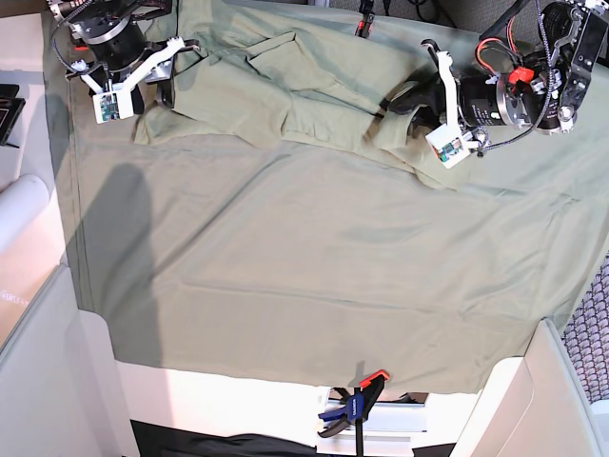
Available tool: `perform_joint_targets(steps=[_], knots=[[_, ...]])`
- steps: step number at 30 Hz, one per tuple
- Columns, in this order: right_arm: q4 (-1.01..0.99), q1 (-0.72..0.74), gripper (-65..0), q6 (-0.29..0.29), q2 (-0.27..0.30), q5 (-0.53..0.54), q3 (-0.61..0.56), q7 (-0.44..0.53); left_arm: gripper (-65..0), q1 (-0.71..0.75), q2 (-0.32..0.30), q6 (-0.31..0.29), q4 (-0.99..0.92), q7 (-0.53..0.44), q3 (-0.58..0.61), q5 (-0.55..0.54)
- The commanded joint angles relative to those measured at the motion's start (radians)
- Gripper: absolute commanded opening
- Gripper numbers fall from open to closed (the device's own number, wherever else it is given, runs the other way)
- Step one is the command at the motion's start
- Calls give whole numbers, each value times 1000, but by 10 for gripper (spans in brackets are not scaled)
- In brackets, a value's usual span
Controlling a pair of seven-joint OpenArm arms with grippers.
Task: Fold the T-shirt properly
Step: 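Move the left gripper inward and grasp the folded sleeve fabric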
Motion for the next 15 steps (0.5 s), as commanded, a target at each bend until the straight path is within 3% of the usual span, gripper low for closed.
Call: perform_joint_targets(steps=[1, 3, 4, 5, 12, 15], knots=[[16, 3, -381, -3, -6, 5, 6, 25, -565, -11, -6, -9, 14, -27, -6, -34], [16, 3, -381, -3, -21, 6, 6, 25, -363, -10, -3, -9, 14, -29, -6, -52], [16, 3, -381, -3, -28, 6, 6, 25, -284, -11, -3, -9, 14, -30, -6, -64], [16, 3, -381, -3, -30, 10, 6, 25, -244, -11, -3, -9, 14, -40, -6, -75], [16, 3, -381, -3, -29, 20, 6, 26, -240, -20, 13, -9, 26, -74, -9, -176], [16, 3, -381, -3, -29, 19, 6, 26, -242, -22, 22, -9, 51, -72, -44, -171]])
